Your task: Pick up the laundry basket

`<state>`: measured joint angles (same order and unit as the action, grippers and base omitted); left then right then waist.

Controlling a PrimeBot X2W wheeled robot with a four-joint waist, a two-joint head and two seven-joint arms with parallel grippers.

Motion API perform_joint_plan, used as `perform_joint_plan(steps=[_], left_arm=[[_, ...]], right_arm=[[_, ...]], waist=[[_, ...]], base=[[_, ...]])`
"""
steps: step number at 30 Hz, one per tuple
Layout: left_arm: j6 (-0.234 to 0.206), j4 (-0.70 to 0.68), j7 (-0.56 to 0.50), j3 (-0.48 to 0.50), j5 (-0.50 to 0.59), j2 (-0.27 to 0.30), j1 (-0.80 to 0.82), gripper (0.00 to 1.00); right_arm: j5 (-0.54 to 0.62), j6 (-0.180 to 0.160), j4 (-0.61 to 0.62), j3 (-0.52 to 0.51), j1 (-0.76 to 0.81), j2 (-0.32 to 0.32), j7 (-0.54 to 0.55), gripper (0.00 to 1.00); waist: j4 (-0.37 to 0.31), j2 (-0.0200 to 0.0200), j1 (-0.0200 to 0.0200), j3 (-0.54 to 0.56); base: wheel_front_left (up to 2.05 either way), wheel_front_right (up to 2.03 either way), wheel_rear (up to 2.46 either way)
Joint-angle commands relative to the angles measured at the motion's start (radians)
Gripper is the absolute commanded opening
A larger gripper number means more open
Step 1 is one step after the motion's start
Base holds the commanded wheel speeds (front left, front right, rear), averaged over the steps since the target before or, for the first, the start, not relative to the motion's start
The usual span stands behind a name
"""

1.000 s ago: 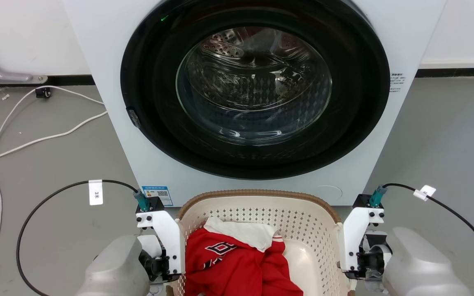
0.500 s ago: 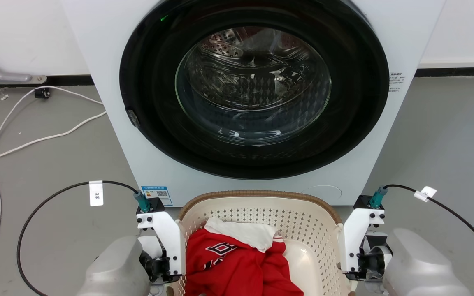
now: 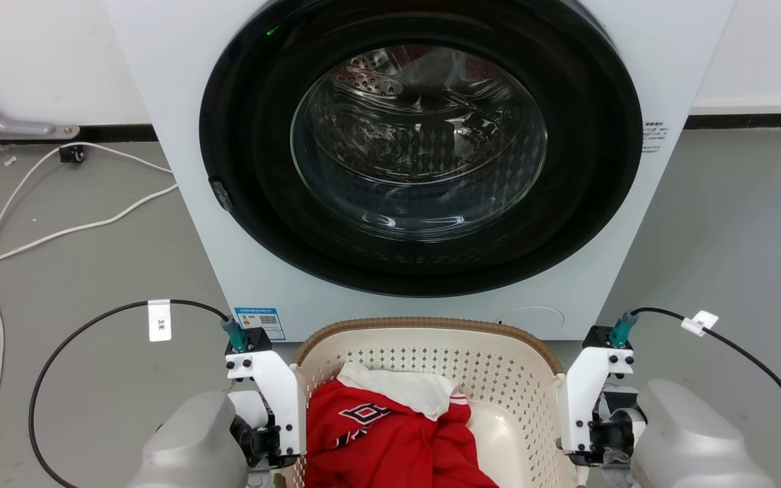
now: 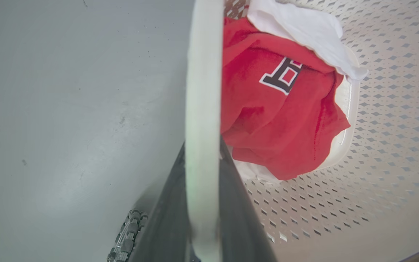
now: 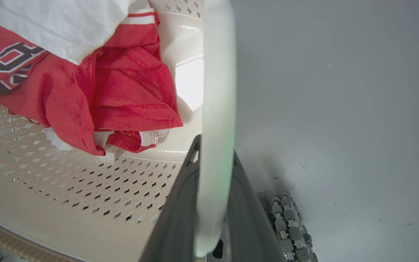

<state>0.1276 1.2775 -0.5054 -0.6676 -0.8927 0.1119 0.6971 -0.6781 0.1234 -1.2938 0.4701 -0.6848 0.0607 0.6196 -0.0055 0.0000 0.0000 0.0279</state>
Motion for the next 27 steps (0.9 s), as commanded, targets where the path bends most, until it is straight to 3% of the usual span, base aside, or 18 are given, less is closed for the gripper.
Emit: perform_joint_plan(steps=[1,27], left_arm=[[0.005,-0.007,0.008,-0.002,-0.007,-0.018,0.004,0.0],[0.005,-0.006,0.027,-0.035,-0.032,-0.014,0.008,0.0]], right_arm=[[-0.01,0.013,0.007,0.002,0.003,-0.019,-0.002,0.0],[-0.03,0.013,0.007,0.012,0.012,-0.02,-0.008,0.0]], waist=[[0.0,0.0,0.0,0.0],[0.003,0.0,0.0,0.001]], base=[[0.0,0.0,0.0],[0.0,0.0,0.0]])
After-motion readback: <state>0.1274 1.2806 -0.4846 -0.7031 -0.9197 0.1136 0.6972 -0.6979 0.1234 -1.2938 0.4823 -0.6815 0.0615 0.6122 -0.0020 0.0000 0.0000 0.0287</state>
